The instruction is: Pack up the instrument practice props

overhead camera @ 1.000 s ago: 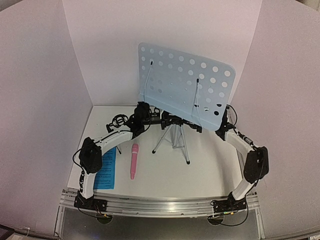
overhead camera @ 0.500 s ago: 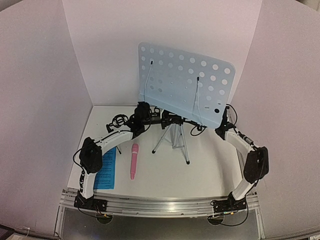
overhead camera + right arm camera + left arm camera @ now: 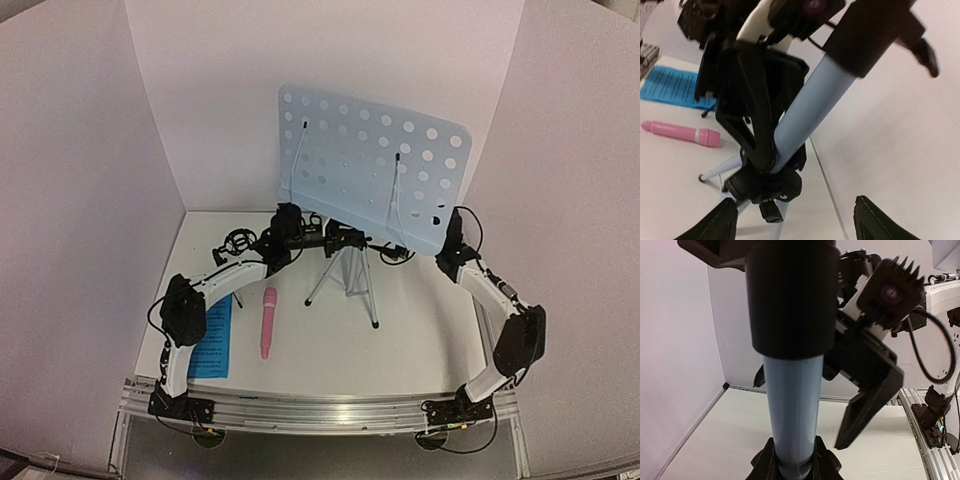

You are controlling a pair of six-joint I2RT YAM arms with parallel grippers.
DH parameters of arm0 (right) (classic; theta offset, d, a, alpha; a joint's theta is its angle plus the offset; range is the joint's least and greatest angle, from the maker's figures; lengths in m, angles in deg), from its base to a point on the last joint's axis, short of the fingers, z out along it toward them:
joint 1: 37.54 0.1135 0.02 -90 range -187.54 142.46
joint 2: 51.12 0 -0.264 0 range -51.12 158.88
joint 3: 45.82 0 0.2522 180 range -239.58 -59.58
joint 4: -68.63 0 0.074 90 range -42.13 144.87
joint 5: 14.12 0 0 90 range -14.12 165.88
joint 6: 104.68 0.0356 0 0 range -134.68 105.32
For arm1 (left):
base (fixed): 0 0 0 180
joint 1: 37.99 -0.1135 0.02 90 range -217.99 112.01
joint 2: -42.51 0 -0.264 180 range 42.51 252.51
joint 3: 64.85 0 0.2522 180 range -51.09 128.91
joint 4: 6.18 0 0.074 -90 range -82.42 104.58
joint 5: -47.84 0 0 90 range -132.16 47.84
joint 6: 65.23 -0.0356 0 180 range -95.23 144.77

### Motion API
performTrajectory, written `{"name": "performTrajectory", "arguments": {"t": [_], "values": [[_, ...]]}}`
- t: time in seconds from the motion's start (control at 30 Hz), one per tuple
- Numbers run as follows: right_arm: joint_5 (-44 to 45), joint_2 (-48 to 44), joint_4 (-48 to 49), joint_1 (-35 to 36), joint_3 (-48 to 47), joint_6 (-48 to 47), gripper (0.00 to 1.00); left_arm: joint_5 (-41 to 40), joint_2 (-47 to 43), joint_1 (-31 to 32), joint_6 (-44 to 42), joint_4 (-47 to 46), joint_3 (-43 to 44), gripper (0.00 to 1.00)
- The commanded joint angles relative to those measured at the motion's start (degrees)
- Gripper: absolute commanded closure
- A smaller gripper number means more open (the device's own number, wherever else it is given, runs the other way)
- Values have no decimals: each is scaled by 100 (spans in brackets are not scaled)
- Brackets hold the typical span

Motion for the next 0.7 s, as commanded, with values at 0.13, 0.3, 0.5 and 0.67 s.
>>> {"name": "performTrajectory", "arguments": {"t": [0.13, 0.3, 0.5, 0.67], "values": [[-436, -669, 297, 115, 484, 2059, 19, -476, -24, 129, -413, -503, 653, 100], [227, -730, 1495, 115, 547, 3905, 21, -476, -78, 161, -318, -639, 692, 100], [638, -432, 1755, 118, 74, 5457, 23, -648, 68, 183, 64, -649, 1242, 100], [605, -591, 1694, 117, 466, 5092, 19, -775, 184, 185, 338, -353, 1943, 100]]}}
